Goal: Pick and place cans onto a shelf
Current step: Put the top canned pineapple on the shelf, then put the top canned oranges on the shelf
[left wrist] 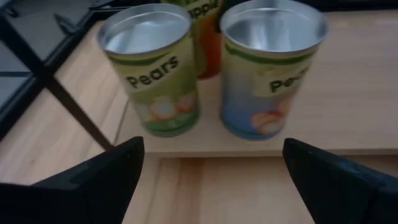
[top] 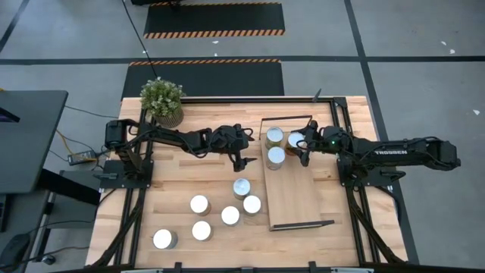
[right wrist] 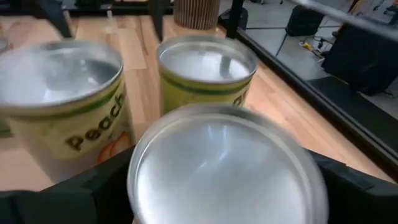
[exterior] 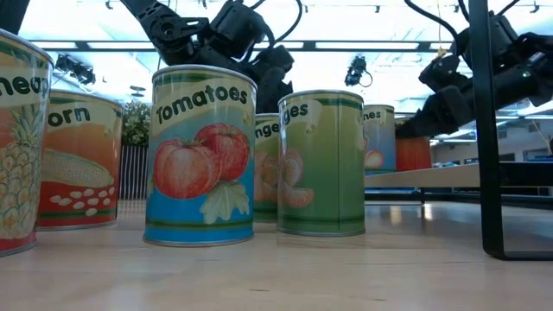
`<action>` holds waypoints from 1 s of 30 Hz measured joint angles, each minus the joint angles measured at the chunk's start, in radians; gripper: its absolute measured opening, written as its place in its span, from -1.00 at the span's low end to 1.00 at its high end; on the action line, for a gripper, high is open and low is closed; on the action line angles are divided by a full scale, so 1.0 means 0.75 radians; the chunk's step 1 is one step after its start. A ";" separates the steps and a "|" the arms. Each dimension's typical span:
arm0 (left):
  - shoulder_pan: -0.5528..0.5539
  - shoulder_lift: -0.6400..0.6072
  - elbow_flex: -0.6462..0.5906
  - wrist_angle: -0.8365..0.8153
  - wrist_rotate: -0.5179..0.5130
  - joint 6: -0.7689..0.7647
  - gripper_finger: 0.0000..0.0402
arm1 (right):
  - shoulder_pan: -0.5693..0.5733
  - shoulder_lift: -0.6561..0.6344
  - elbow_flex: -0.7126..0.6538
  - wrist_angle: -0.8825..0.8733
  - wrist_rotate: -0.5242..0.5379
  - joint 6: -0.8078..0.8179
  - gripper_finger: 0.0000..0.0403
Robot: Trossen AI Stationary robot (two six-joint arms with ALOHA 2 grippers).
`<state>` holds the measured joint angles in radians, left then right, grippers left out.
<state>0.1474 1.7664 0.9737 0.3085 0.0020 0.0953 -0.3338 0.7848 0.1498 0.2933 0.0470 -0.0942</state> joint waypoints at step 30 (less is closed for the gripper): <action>-0.016 -0.062 0.001 -0.065 0.033 0.018 0.94 | 0.244 -0.002 0.315 -0.275 0.260 -0.081 0.80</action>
<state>0.1356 1.7200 0.9745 0.2594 0.0269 0.1087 -0.1511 0.7830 0.3863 0.0872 0.2417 -0.1552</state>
